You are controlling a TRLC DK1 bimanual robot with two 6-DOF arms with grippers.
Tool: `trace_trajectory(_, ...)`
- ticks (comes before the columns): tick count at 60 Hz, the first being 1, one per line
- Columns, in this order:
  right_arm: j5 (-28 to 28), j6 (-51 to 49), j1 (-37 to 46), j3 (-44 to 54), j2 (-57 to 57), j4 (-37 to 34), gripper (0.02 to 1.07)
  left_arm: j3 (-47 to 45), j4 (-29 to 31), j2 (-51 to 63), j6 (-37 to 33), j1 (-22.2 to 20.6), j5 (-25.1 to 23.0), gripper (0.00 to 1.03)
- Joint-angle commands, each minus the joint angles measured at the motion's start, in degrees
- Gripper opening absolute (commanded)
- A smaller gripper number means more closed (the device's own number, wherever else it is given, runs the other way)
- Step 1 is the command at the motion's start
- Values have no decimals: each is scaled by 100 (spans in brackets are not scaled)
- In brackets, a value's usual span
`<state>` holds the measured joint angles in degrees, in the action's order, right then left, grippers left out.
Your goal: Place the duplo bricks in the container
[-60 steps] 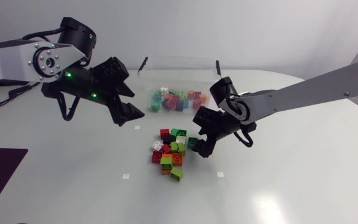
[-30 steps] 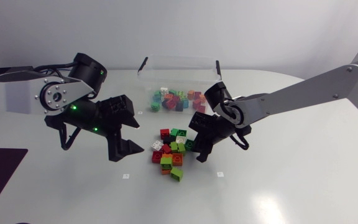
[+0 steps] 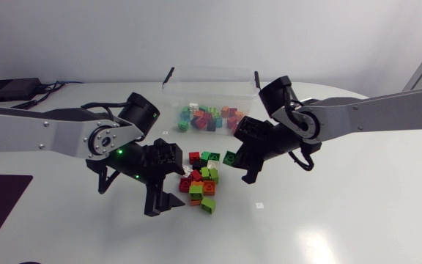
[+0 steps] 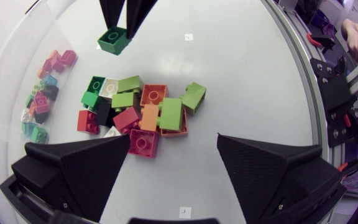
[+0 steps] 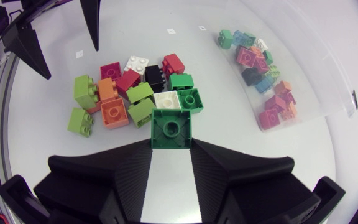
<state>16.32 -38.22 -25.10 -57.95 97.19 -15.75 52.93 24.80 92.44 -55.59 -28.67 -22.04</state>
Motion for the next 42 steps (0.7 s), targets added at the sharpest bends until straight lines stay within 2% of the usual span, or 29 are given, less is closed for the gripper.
trace_trajectory(1,38,-72,84,162,-253,-148,34,-10,-80,248,-224,-78,-37,98)
trace_trajectory(20,592,95,691,-339,-1026,-798,34,605,-98,925,-198,-350,-90,94)
trace_trajectory(28,812,332,875,-665,-1070,-781,34,719,-98,1162,-189,-429,-98,76)
trace_trajectory(34,908,693,972,-999,-1009,-579,34,745,-98,1259,-162,-447,-98,45)
trace_trajectory(38,935,842,1034,-1218,-912,-535,34,728,-98,1267,-145,-447,-98,42)
trace_trajectory(42,935,1159,1086,-1570,-675,-368,34,728,-89,1294,-57,-447,-90,34)
